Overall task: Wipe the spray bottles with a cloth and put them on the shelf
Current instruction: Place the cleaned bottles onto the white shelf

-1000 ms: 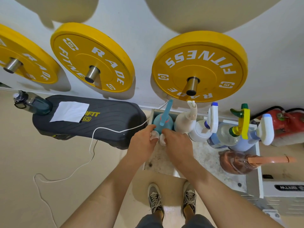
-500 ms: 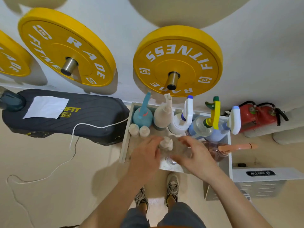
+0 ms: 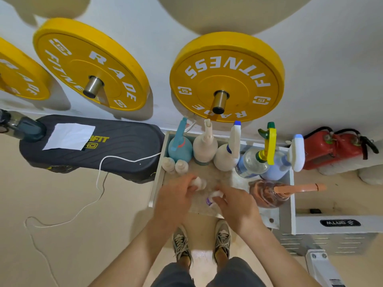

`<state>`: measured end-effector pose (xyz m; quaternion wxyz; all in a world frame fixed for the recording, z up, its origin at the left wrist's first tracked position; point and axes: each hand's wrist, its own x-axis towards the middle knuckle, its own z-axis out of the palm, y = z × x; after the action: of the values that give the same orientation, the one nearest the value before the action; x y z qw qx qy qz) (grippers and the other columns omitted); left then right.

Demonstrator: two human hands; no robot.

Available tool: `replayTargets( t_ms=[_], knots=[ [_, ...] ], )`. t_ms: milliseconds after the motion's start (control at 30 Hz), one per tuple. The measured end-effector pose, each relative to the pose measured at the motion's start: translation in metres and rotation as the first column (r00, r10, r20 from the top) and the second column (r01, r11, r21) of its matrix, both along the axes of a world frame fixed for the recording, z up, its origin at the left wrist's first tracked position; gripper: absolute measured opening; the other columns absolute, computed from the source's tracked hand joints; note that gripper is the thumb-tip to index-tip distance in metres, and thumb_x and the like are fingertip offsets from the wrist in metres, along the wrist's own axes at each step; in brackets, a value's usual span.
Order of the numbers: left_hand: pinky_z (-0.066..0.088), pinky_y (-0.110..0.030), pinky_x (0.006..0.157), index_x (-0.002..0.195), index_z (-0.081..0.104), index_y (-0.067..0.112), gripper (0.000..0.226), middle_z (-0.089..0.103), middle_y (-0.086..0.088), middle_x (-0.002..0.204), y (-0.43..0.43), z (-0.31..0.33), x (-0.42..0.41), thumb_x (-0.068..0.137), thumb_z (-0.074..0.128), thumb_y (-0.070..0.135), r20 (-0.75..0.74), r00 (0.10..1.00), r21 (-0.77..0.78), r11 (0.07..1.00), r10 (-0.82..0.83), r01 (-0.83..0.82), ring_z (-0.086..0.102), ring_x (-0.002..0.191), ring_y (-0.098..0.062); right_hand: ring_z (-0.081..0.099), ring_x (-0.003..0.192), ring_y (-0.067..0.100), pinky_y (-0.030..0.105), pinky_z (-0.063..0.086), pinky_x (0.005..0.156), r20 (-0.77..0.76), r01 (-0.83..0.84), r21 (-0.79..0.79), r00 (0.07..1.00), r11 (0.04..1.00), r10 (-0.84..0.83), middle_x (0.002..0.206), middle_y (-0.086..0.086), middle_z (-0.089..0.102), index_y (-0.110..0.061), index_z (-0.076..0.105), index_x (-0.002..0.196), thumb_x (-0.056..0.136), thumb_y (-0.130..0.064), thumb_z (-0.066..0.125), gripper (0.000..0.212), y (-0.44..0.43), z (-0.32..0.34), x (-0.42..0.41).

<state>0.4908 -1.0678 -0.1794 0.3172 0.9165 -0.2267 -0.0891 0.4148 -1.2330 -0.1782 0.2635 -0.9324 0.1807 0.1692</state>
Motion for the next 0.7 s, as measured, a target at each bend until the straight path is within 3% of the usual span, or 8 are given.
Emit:
replayTargets(
  t_ms=[167,267,400,567,700],
  knots=[
    [0.039,-0.027,0.067,0.106,0.071,0.011,0.019,0.073,-0.004,0.083,0.045,0.007,0.015,0.089,0.067,0.018,0.085,0.991,0.115,0.987,0.102,-0.112,0.066,0.073,-0.029,0.064,0.098,0.022,0.031,0.044,0.079,0.169,0.022,0.182,0.984,0.983,-0.054,0.105,0.0,0.072,-0.025,0.063,0.123,0.098,-0.029,0.057,0.026,0.02,0.008,0.027],
    [0.04,-0.027,0.063,0.104,0.07,0.011,0.026,0.072,-0.002,0.079,0.052,0.004,0.026,0.091,0.058,0.029,0.119,0.99,0.131,0.987,0.081,-0.097,0.066,0.069,-0.027,0.065,0.097,0.026,0.037,0.05,0.083,0.231,-0.03,0.158,0.973,0.987,-0.008,0.106,0.003,0.072,-0.022,0.063,0.124,0.098,-0.029,0.057,0.028,0.042,-0.001,0.045],
    [0.036,-0.026,0.058,0.101,0.069,0.01,0.015,0.069,-0.003,0.072,0.05,-0.006,0.034,0.087,0.07,0.014,0.134,0.987,0.155,0.981,0.094,-0.114,0.064,0.063,-0.026,0.066,0.088,0.032,0.042,0.053,0.075,0.271,-0.061,0.11,0.962,0.992,0.029,0.099,0.006,0.073,-0.019,0.062,0.123,0.099,-0.029,0.055,0.027,0.066,-0.019,0.059],
    [0.038,-0.024,0.068,0.114,0.067,0.012,0.024,0.072,-0.005,0.094,0.044,-0.018,0.038,0.09,0.067,0.014,0.039,0.984,0.112,0.978,0.173,-0.176,0.065,0.081,-0.025,0.064,0.067,0.031,0.038,0.052,0.055,0.391,0.009,0.036,0.92,0.999,-0.023,0.088,0.006,0.069,-0.013,0.067,0.103,0.087,-0.018,0.072,0.017,0.082,-0.037,0.061],
    [0.048,-0.029,0.076,0.117,0.065,0.013,0.025,0.069,-0.005,0.105,0.039,-0.02,0.035,0.091,0.065,0.017,0.002,0.985,0.046,0.984,0.172,-0.172,0.063,0.091,-0.024,0.066,0.08,0.028,0.039,0.056,0.059,0.402,0.04,0.083,0.913,0.996,-0.07,0.102,0.009,0.066,-0.011,0.065,0.12,0.09,-0.022,0.07,0.033,0.085,-0.042,0.06]
  ],
)
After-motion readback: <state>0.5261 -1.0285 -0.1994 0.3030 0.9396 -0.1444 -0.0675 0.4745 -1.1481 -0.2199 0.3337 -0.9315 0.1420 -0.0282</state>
